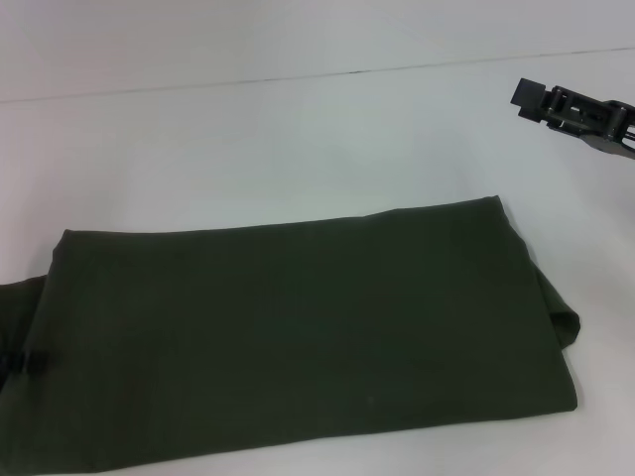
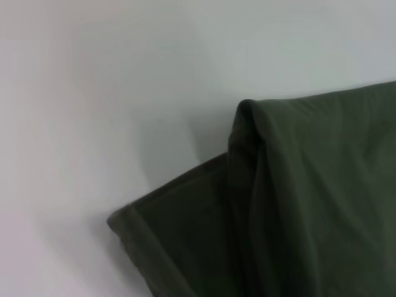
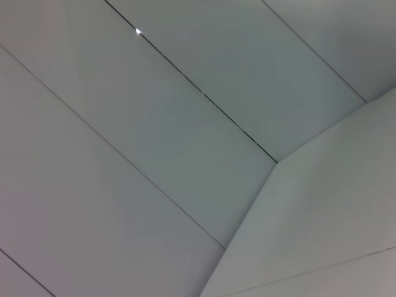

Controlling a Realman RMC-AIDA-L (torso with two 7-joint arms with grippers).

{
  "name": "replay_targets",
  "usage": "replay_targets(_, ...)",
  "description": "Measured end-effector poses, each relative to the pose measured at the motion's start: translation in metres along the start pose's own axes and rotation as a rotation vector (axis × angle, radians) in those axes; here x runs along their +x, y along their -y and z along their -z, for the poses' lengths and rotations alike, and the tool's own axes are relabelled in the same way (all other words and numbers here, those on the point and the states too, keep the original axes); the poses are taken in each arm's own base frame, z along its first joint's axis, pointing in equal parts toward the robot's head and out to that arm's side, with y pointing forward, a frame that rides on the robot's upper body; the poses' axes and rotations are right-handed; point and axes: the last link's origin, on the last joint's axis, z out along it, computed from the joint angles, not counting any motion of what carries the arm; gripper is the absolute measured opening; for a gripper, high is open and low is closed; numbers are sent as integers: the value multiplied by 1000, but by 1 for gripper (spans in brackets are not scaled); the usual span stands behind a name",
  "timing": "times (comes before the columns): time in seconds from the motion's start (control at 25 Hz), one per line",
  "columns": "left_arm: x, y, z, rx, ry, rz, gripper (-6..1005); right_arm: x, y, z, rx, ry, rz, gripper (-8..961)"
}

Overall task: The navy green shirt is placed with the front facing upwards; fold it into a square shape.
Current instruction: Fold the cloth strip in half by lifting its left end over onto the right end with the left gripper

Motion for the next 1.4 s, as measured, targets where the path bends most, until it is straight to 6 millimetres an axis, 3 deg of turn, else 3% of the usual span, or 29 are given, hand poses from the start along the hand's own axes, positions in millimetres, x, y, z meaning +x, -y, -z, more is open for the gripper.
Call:
replay_targets(0.52, -2, 5, 2, 30, 1, 3, 914, 0, 0, 0, 1, 0, -2, 883)
replay_targets(1.4, 4, -3, -4, 1, 9, -29, 913, 1, 0, 1, 1, 2, -3, 884)
